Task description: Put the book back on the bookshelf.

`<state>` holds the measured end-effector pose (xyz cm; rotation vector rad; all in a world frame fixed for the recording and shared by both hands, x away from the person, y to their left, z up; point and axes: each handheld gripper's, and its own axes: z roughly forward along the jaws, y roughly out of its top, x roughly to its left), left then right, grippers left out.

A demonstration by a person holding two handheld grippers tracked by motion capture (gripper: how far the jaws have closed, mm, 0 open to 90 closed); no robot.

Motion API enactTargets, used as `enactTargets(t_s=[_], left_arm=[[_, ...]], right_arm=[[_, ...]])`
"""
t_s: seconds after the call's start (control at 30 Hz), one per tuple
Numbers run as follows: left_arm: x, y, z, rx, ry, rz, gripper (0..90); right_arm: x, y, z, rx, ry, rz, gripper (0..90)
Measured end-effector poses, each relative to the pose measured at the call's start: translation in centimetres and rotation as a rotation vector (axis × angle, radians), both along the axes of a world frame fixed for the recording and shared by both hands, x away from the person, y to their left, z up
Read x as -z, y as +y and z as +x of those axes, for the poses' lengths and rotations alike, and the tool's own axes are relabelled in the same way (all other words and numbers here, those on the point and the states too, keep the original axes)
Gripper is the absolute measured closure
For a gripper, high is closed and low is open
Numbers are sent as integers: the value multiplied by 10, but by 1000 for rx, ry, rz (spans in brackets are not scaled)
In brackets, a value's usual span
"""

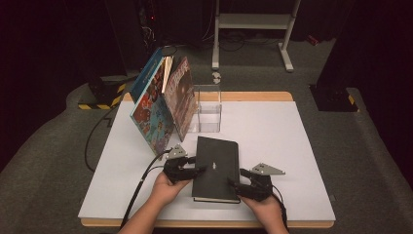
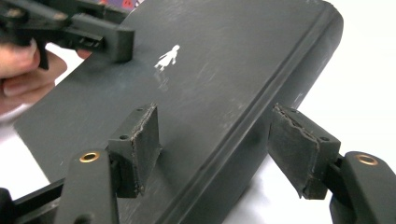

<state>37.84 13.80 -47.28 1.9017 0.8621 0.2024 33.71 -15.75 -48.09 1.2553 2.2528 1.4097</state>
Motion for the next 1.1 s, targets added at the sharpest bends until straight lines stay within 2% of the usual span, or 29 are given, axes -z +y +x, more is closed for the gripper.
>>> enactTargets(t_s=[0.13,0.33,0.43,0.63,0.7,1.1], left_arm=[[-3,-1,-3,10,-55,8,479],[-5,-1,-7,13,-104,11,482],[-7,-2,-10,18,-141,11,488],[-10,-2,-15,26,-184,10,502],[-12,-3,-17,31,-208,6,508],[-17,-4,-24,43,-279,23,510]], right_arm=[[1,-4,11,8,44,42,315],[4,-7,24,6,92,87,287],[6,-6,30,-7,126,88,252],[10,-6,39,-19,182,137,188],[11,-7,41,-27,190,147,174],[11,-8,43,-50,222,183,162]])
